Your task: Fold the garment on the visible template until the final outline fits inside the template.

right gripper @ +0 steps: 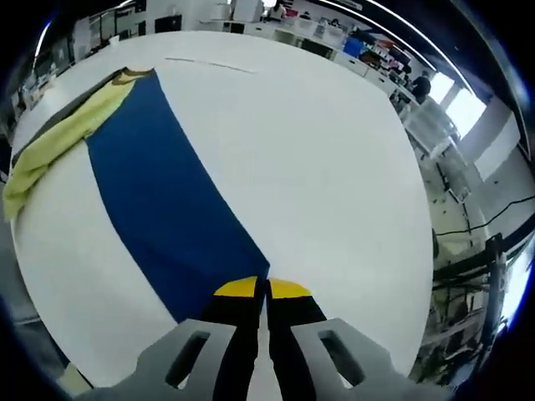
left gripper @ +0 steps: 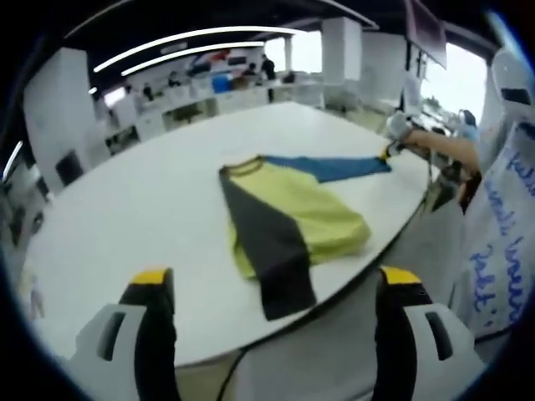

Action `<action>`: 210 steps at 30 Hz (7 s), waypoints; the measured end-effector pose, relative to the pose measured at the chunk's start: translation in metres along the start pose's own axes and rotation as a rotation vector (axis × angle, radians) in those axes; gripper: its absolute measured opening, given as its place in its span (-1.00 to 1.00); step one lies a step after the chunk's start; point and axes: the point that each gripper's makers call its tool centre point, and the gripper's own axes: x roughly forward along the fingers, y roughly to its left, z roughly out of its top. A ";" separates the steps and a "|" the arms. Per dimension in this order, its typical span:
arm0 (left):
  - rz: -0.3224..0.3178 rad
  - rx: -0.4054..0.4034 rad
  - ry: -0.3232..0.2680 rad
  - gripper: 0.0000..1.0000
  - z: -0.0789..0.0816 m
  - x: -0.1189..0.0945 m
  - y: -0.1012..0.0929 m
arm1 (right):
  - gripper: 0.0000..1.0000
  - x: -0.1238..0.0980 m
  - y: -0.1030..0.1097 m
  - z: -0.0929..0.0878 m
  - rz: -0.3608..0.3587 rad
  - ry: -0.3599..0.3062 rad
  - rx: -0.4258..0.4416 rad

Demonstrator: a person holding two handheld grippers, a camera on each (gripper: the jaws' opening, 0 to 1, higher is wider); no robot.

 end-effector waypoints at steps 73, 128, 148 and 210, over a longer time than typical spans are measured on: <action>0.006 -0.026 -0.010 0.88 0.005 -0.001 -0.007 | 0.15 -0.001 -0.025 0.019 -0.009 -0.130 0.072; -0.067 0.042 -0.094 0.88 0.001 -0.040 0.055 | 1.00 -0.153 0.160 0.114 0.227 -0.414 -0.078; -0.105 0.056 -0.118 0.93 0.001 -0.033 0.059 | 1.00 -0.233 0.239 0.129 0.247 -0.504 -0.201; -0.183 0.073 -0.116 0.90 0.001 -0.023 0.060 | 0.99 -0.269 0.288 0.110 0.271 -0.493 -0.200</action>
